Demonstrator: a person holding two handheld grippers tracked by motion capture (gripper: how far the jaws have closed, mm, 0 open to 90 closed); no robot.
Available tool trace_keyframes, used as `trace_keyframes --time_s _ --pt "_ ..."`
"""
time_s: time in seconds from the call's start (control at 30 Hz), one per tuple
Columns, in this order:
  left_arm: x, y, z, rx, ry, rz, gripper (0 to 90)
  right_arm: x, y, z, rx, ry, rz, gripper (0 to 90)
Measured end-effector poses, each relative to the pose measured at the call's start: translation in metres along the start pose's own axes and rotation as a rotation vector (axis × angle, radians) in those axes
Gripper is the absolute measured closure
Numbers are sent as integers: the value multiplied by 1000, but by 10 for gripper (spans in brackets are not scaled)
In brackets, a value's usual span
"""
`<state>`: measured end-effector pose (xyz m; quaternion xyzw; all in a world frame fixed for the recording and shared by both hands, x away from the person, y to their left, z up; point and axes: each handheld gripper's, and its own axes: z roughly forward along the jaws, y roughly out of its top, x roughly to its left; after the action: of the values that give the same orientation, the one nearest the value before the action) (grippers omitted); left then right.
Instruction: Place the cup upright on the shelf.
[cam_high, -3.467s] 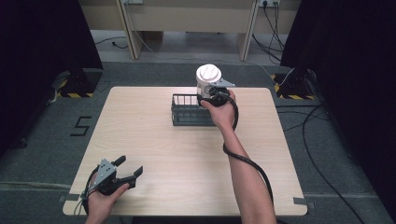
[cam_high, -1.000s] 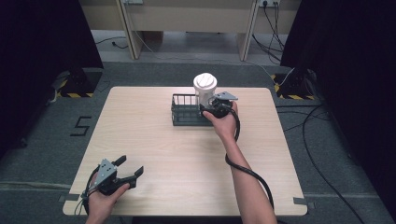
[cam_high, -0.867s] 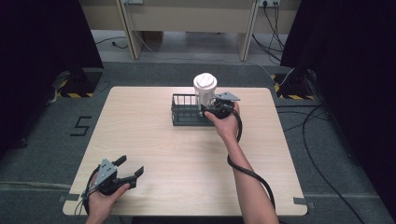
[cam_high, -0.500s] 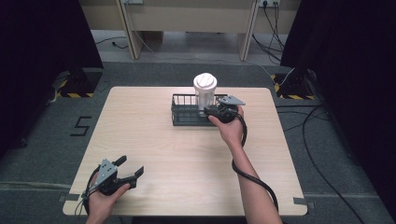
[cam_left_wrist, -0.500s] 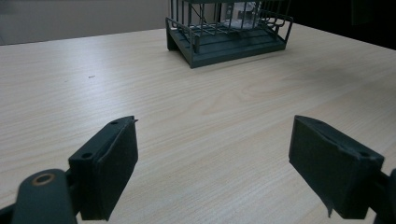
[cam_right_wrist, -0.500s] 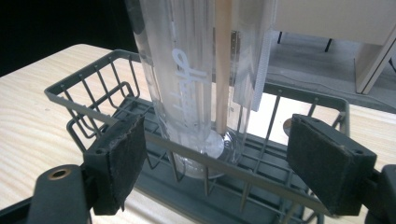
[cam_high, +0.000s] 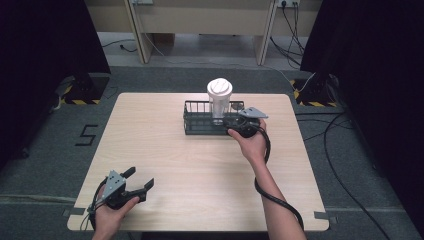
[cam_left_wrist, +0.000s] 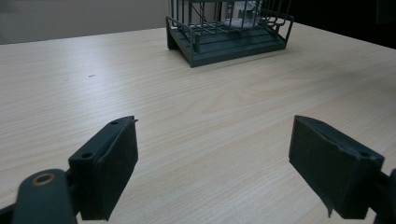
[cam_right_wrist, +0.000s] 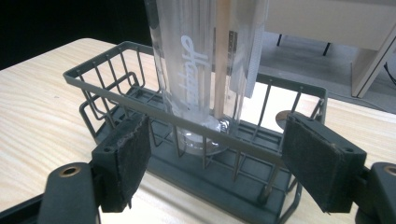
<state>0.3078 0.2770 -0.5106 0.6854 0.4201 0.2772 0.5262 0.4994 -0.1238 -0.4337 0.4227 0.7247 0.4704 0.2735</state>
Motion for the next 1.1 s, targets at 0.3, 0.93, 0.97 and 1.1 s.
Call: trace_keyframes --time_s 0.3,0.93,0.97,1.1 --pt "0 0 0 3 3 1 151 -1 -9 -15 2 3 1 254" --pt "0 -1 0 8 8 2 151 -5 -22 -50 -12 3 3 262" --pt "0 -1 0 7 9 1 151 -6 -23 -52 -13 1 5 262" --pt "0 -1 0 7 10 2 151 -9 -26 -59 -15 -3 9 263"
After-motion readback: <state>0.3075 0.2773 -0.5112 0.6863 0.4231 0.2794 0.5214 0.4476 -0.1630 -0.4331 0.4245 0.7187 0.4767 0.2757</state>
